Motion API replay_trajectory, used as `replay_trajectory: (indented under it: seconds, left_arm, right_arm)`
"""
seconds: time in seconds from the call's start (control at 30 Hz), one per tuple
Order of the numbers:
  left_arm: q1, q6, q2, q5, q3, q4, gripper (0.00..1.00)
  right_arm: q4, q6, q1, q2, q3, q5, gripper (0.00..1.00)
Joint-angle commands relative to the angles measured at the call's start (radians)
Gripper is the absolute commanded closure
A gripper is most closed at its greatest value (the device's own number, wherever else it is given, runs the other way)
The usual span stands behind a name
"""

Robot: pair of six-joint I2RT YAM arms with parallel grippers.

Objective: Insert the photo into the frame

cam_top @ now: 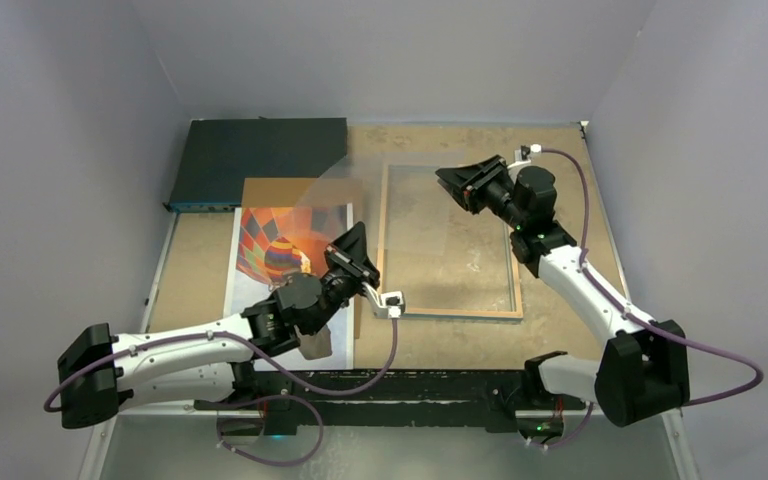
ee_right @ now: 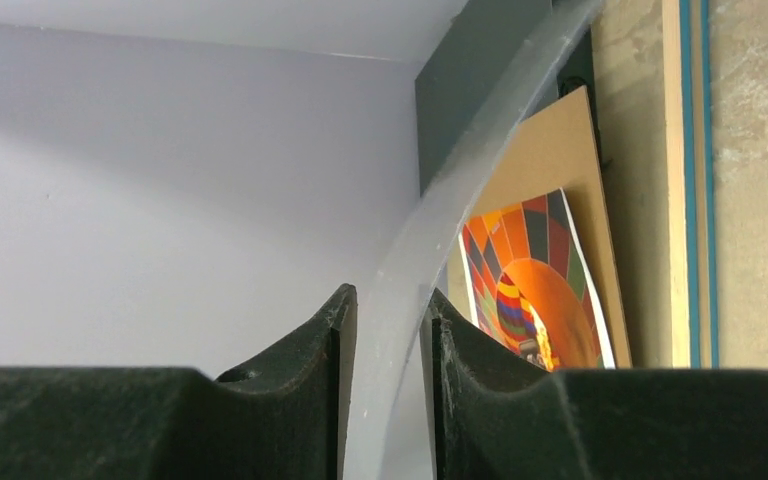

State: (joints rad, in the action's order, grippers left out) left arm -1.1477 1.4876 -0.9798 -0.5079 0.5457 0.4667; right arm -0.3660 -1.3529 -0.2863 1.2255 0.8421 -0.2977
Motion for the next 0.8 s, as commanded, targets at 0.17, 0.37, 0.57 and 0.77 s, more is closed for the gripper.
replay_trajectory:
  seconds: [0.17, 0.37, 0.57, 0.77]
  left_arm:
    - [-0.005, 0.204, 0.065, 0.167, -0.087, 0.083, 1.00]
    - [-0.004, 0.219, 0.079, 0.194, -0.131, 0.080, 1.00]
    - [-0.005, 0.057, 0.084, 0.155, -0.024, -0.165, 0.87]
    - [-0.005, -0.300, 0.055, 0.156, 0.203, -0.696, 0.13]
  right_arm:
    - [0.060, 0.078, -0.011, -0.057, -0.071, -0.071, 0.67]
    - [-0.031, 0.084, -0.011, -0.071, -0.133, -0.095, 0.99]
    - [-0.074, 0.317, -0.002, 0.040, -0.011, -0.218, 1.00]
    - [0.086, 0.517, 0.074, 0.163, 0.115, -0.433, 1.00]
